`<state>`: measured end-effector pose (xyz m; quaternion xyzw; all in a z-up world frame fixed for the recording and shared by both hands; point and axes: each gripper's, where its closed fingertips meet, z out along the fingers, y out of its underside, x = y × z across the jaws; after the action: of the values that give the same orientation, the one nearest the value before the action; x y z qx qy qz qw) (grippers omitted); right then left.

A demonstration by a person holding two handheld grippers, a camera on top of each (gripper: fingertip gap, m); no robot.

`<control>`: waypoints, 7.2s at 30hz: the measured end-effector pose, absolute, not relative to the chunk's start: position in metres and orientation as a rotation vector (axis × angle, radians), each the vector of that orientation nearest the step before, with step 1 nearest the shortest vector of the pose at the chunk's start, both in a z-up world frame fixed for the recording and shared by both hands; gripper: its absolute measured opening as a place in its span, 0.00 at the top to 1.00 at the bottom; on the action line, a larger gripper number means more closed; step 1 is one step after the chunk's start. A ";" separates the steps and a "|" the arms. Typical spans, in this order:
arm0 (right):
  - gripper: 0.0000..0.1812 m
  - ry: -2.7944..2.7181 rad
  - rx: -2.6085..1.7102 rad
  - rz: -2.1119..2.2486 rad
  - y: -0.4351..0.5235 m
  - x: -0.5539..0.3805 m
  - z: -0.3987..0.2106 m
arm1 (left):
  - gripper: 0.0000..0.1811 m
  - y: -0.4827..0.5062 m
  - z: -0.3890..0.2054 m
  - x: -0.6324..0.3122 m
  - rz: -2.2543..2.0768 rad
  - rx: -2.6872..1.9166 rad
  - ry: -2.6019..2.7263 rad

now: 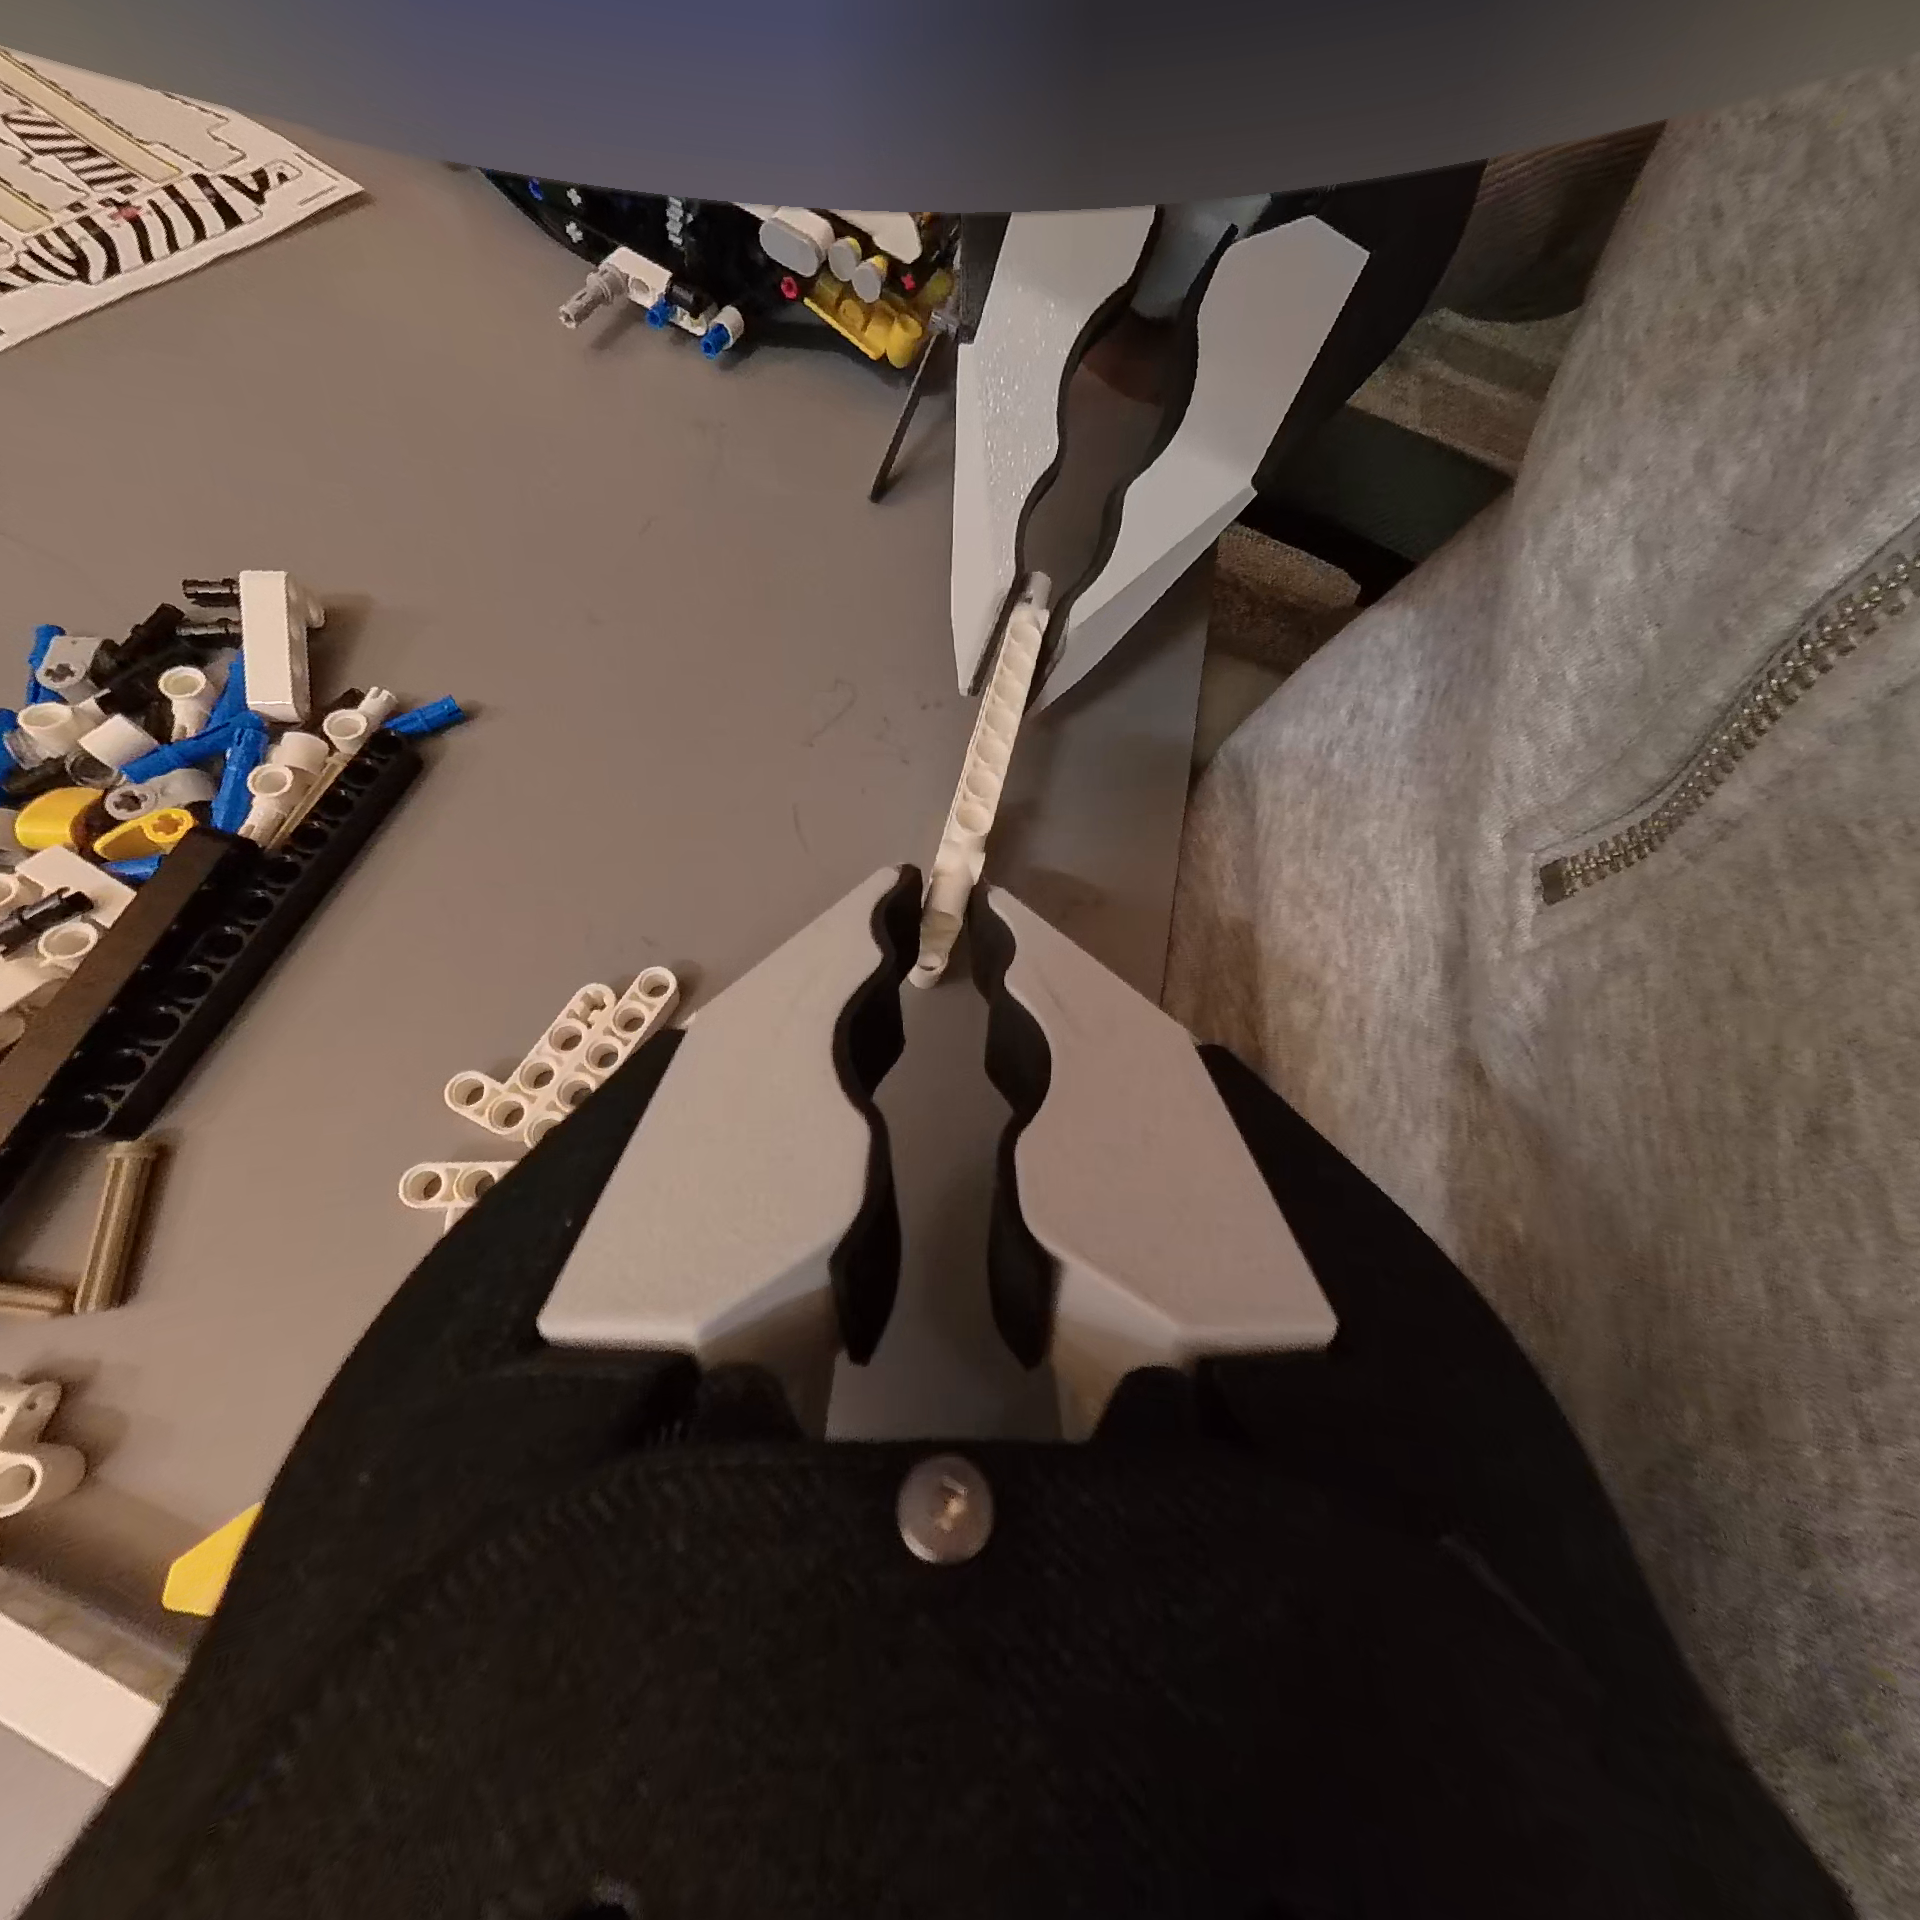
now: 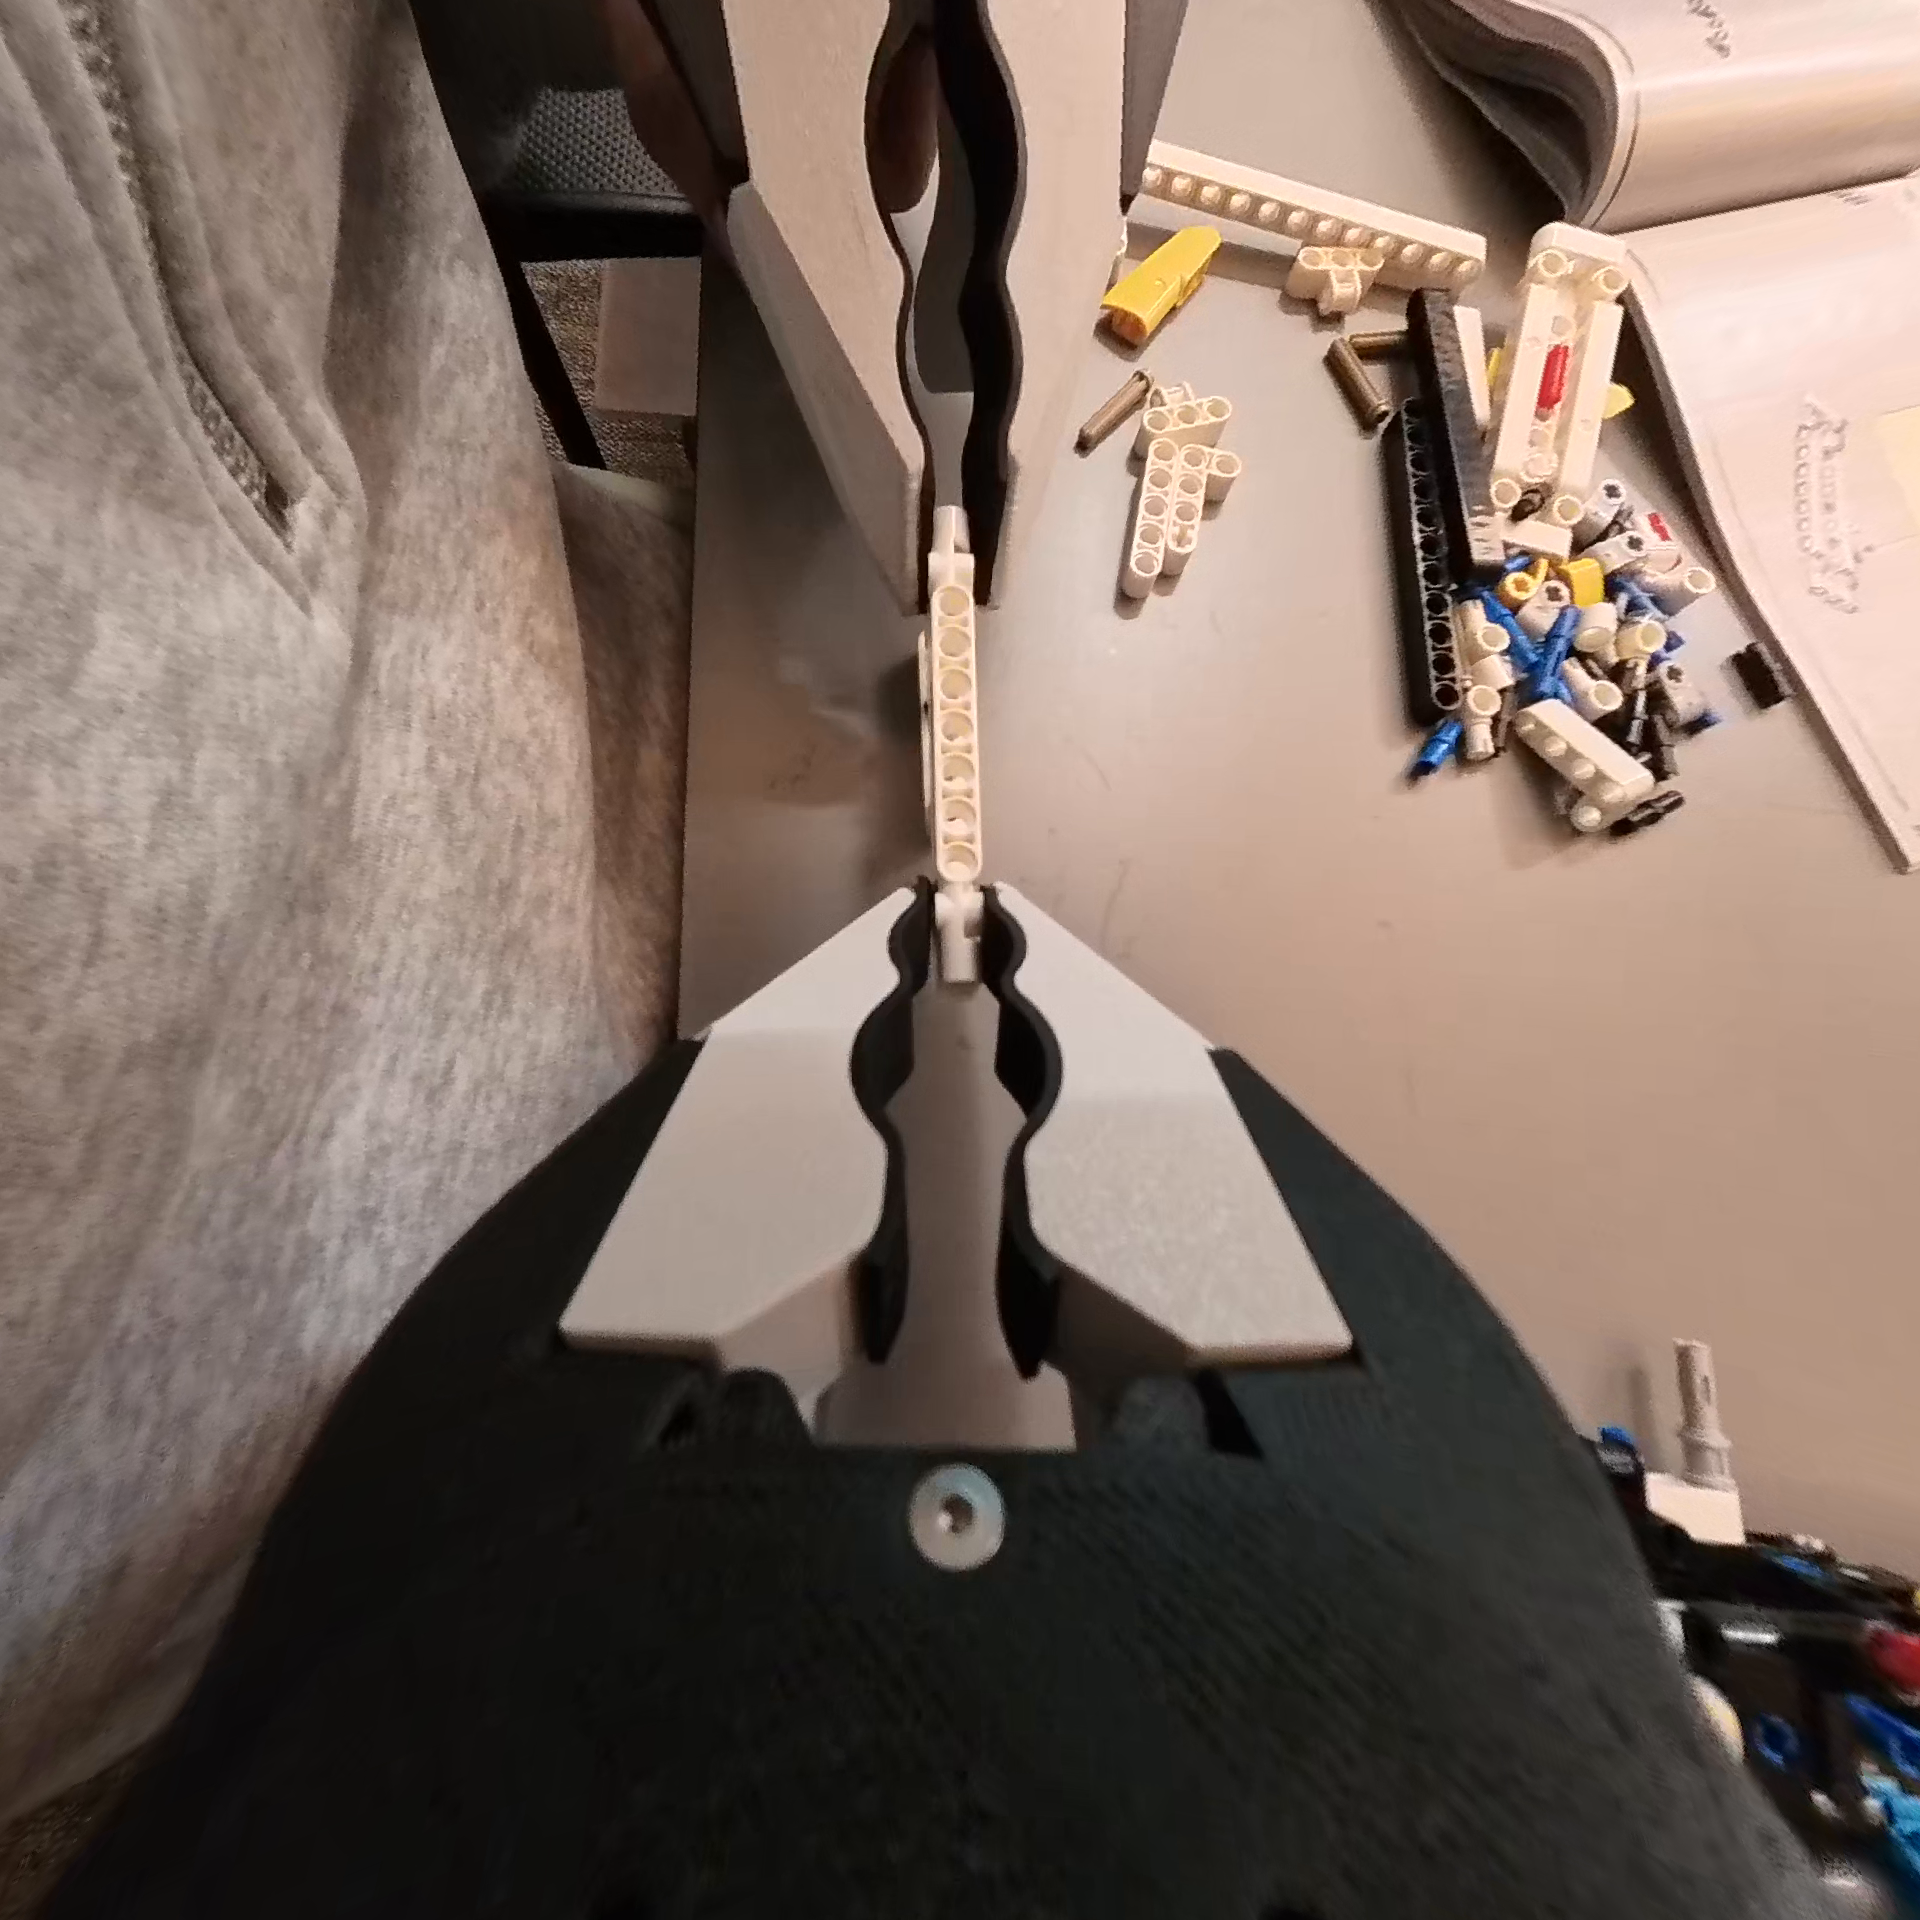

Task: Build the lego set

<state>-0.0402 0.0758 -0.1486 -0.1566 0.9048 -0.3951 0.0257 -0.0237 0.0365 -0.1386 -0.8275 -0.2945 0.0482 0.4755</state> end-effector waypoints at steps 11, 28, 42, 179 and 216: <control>0.97 2.782 -0.472 -1.214 0.076 -0.039 -0.148 | 0.97 0.038 -0.138 -0.024 0.100 -2.014 -0.724; 0.97 2.765 -0.458 -1.174 0.075 -0.040 -0.147 | 0.97 0.039 -0.137 -0.024 0.085 -2.012 -0.724; 0.97 2.759 -0.447 -1.140 0.075 -0.042 -0.146 | 0.97 0.039 -0.138 -0.026 0.079 -2.017 -0.721; 0.60 2.564 0.202 -1.307 0.065 -0.045 -0.124 | 0.97 0.060 -0.114 -0.011 0.180 -1.916 -0.539; 0.80 2.001 0.347 -1.605 0.101 -0.021 -0.069 | 0.96 0.100 -0.074 -0.018 1.055 -1.857 -0.058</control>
<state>-0.0205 0.1014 -0.0694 0.1290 0.7436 -0.5965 0.2729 -0.0183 0.1000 -0.0742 -0.7617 -0.0236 0.4329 0.4815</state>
